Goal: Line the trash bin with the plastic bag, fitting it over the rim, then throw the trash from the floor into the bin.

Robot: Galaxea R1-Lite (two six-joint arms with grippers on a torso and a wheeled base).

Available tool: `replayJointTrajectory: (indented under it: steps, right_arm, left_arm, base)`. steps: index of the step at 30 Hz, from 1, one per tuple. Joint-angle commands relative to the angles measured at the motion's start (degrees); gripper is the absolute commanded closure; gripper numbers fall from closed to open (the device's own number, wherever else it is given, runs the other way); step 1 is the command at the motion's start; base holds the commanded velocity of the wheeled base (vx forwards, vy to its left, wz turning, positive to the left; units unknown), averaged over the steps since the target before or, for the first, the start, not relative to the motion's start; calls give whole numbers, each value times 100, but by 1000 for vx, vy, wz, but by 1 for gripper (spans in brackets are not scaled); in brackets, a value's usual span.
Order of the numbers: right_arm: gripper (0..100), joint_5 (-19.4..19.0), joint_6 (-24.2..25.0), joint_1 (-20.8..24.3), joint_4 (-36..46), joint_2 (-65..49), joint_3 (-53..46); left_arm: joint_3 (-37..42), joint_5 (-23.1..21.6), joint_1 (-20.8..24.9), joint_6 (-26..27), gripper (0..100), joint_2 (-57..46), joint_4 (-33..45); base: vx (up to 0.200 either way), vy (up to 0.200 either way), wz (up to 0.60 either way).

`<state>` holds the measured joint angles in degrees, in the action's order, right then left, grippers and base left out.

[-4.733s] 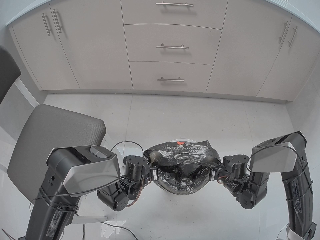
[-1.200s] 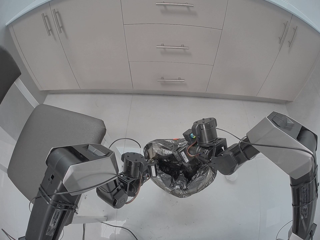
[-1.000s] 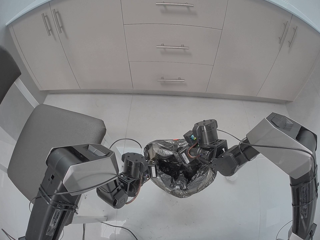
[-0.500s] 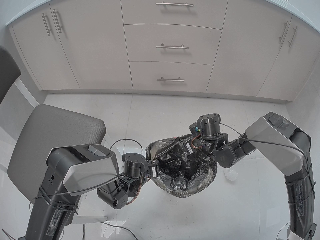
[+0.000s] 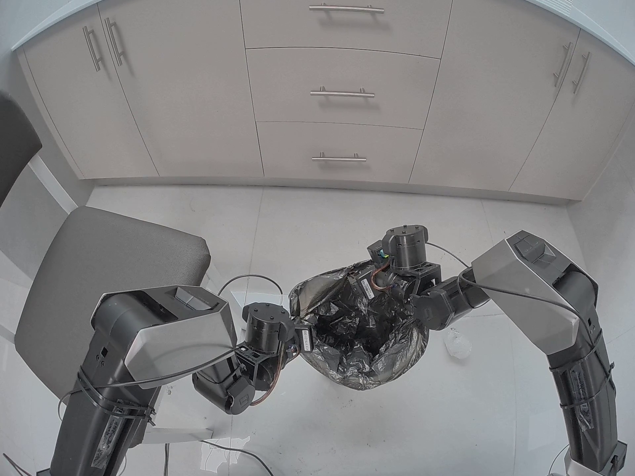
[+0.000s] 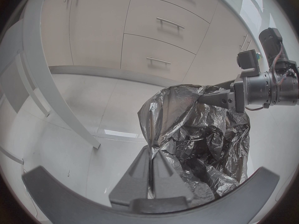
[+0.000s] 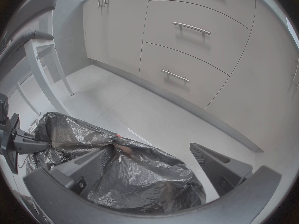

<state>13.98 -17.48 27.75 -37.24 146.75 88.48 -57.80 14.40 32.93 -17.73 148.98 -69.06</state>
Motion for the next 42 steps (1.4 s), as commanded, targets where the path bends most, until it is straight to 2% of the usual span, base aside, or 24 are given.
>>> replayJointTrajectory:
  steps: [1, 5, 6, 22, 31, 34, 38, 42]
  right_arm:
    - [0, -1, 8, 3, -2, 91, 82]
    - [0, -1, 43, 3, -2, 135, 178]
    - [0, -1, 43, 3, -2, 135, 178]
    - [0, -10, 61, -85, 6, 477, 759]
    - [0, 8, 307, -155, -2, 583, 969]
    - [0, 8, 359, -155, 15, 337, 741]
    - [0, -18, 421, -164, -117, -217, -182]
    - [0, -80, 834, -164, -310, -595, -736]
  left_arm:
    - [5, 2, 3, 6, 100, -18, 7]
    - [23, 2, -6, 15, 100, -18, 15]
    - [23, 2, -6, 15, 0, -18, 15]
    - [-30, 2, -23, 15, 0, 26, 33]
    - [-21, 2, -6, 15, 0, 26, 33]
    - [-21, 2, -6, 15, 0, 26, 33]
    - [-12, 19, 3, 15, 0, 26, 24]
    - [5, 19, 3, 15, 0, 17, 24]
  base:
    - [0, 0, 0]
    - [0, 0, 0]
    - [0, 0, 0]
    - [0, 0, 0]
    - [0, 0, 0]
    - [0, 0, 0]
    - [0, 0, 0]
    - [0, 0, 0]
